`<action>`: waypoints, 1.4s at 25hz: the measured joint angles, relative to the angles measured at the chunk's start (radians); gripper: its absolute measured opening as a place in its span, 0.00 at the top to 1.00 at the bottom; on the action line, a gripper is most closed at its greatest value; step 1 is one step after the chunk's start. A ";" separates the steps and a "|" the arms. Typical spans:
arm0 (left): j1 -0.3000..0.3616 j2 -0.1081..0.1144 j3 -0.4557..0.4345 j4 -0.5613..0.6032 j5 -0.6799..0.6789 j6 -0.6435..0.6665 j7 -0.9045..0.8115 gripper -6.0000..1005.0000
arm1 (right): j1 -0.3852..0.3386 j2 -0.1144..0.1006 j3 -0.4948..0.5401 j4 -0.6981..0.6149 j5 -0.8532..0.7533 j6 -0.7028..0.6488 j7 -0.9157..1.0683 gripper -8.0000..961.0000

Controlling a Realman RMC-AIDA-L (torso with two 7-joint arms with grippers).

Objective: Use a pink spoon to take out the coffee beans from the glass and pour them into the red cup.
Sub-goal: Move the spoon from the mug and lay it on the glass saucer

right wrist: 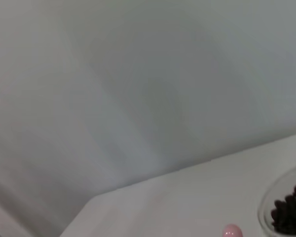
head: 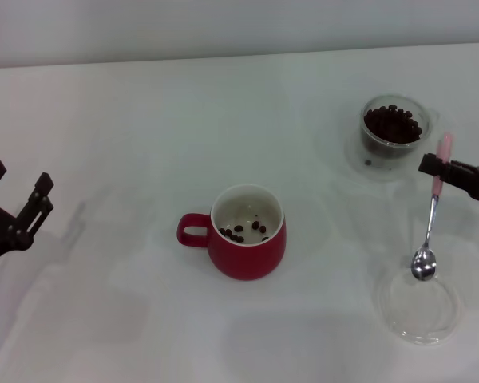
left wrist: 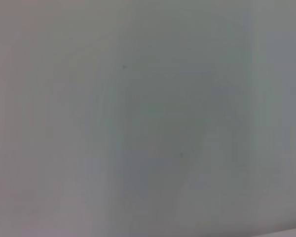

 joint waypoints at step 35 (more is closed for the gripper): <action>0.005 0.000 0.006 0.000 0.006 0.002 0.000 0.30 | -0.043 0.003 -0.003 0.079 -0.052 -0.018 0.001 0.84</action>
